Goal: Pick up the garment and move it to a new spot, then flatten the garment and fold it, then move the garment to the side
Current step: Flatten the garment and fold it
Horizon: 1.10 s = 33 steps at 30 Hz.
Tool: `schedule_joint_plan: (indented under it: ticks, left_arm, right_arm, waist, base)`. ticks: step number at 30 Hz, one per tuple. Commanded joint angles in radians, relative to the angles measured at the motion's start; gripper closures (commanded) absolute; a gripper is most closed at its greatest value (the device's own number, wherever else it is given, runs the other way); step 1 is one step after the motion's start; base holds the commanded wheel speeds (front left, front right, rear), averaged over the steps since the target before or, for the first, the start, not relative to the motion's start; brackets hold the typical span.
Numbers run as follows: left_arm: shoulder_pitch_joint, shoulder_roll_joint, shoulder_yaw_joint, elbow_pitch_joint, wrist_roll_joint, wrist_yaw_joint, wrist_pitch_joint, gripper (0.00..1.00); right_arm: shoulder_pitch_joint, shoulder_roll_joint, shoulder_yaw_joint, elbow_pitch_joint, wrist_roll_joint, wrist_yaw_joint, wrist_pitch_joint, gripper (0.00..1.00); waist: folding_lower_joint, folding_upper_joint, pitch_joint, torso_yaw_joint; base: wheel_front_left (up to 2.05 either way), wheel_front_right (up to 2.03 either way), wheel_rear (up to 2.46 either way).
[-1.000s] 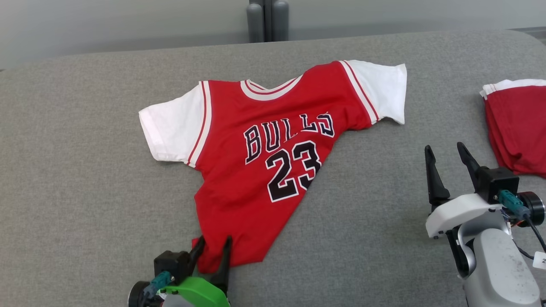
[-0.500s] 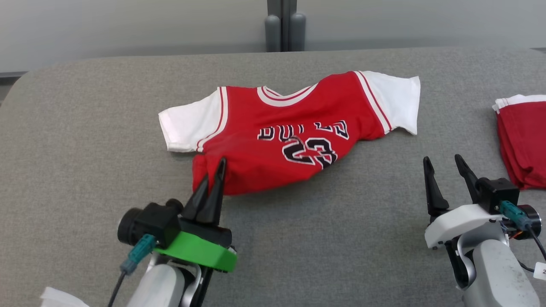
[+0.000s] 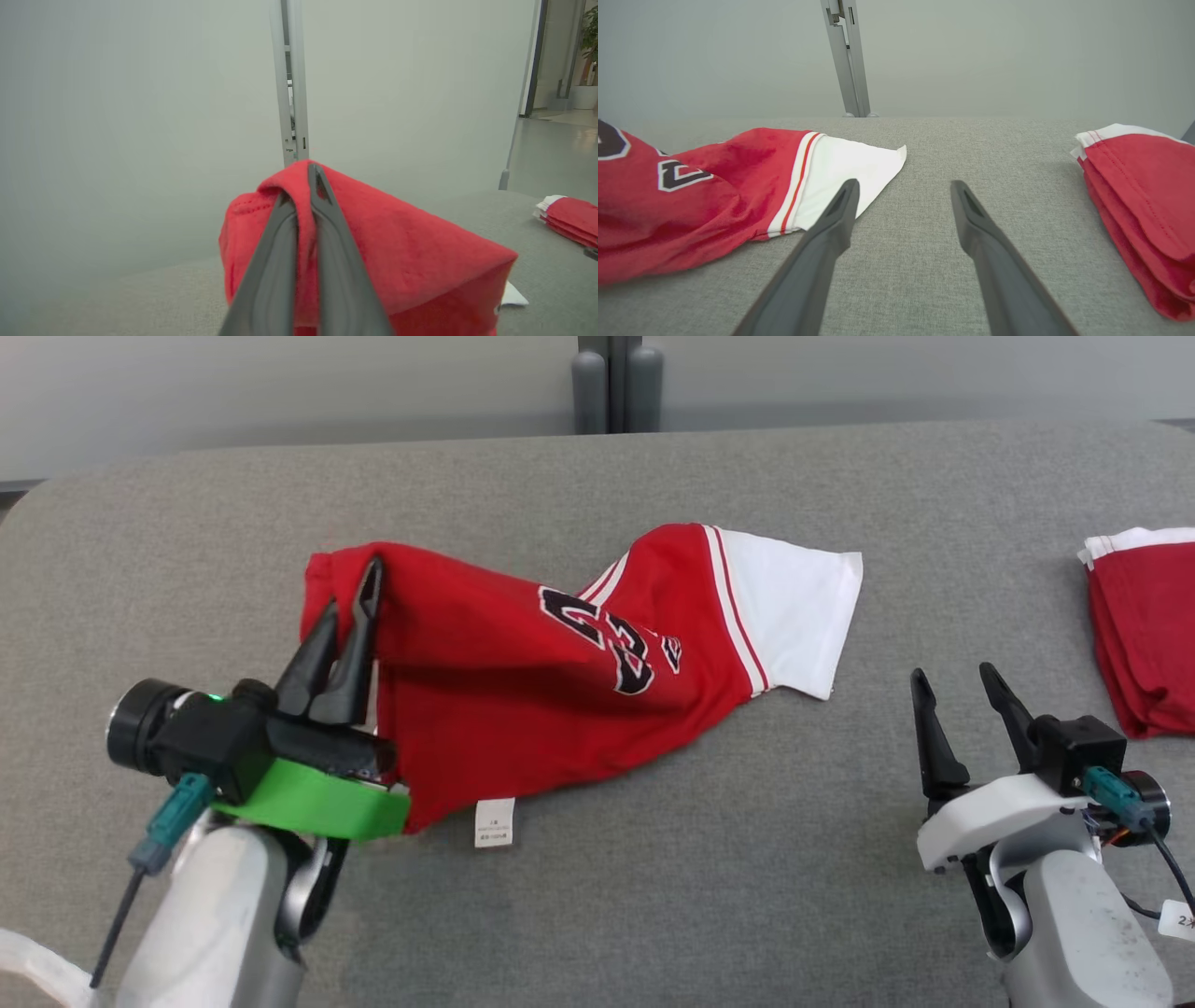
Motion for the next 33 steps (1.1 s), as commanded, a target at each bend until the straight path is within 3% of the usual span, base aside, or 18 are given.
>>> schedule_joint_plan:
  ticks: [1,10,11,12,18,27,33]
  left_arm:
    - [-0.031,0.011,0.019,0.031,-0.008,-0.003,0.000,1.00]
    - [-0.190,0.073,0.139,0.376,0.007,-0.002,0.000,1.00]
    - [-0.204,0.078,0.152,0.419,0.011,-0.002,0.000,0.66]
    - [-0.217,0.077,0.163,0.472,0.016,-0.002,0.000,0.00]
    - [-0.265,0.029,0.234,0.595,0.030,-0.002,0.000,0.00]
    - [-0.104,-0.098,0.325,0.531,0.061,-0.002,0.000,0.00]
    - [0.011,-0.149,0.266,0.480,0.024,-0.002,0.000,0.00]
  right_arm:
    - [-0.013,-0.004,0.005,-0.005,0.009,-0.001,0.000,0.00]
    - [-0.075,-0.004,0.040,-0.028,0.007,-0.001,0.000,0.00]
    - [-0.081,-0.004,0.045,-0.031,0.008,-0.001,0.000,0.00]
    - [-0.084,-0.004,0.051,-0.031,0.010,-0.001,0.000,0.00]
    - [-0.097,-0.004,0.066,-0.028,0.020,-0.001,0.000,0.00]
    - [-0.072,-0.004,0.065,-0.014,0.027,-0.001,0.000,0.00]
    - [-0.047,-0.004,0.067,-0.006,0.033,-0.001,0.000,0.00]
  waist:
    - [0.0000,-0.0001,0.032,-0.020]
    - [0.0000,-0.0001,0.138,-0.057]
    - [0.0000,-0.0001,0.147,-0.060]
    - [0.0000,-0.0001,0.154,-0.063]
    - [0.0000,-0.0001,0.172,-0.067]
    - [0.0000,-0.0001,0.136,-0.048]
    - [0.0000,-0.0001,0.099,-0.038]
  base:
    - [0.00,0.00,0.00]
    - [0.00,0.00,0.00]
    - [0.00,0.00,0.00]
    - [0.00,0.00,0.00]
    - [0.00,0.00,0.00]
    - [0.00,0.00,0.00]
    - [0.00,0.00,0.00]
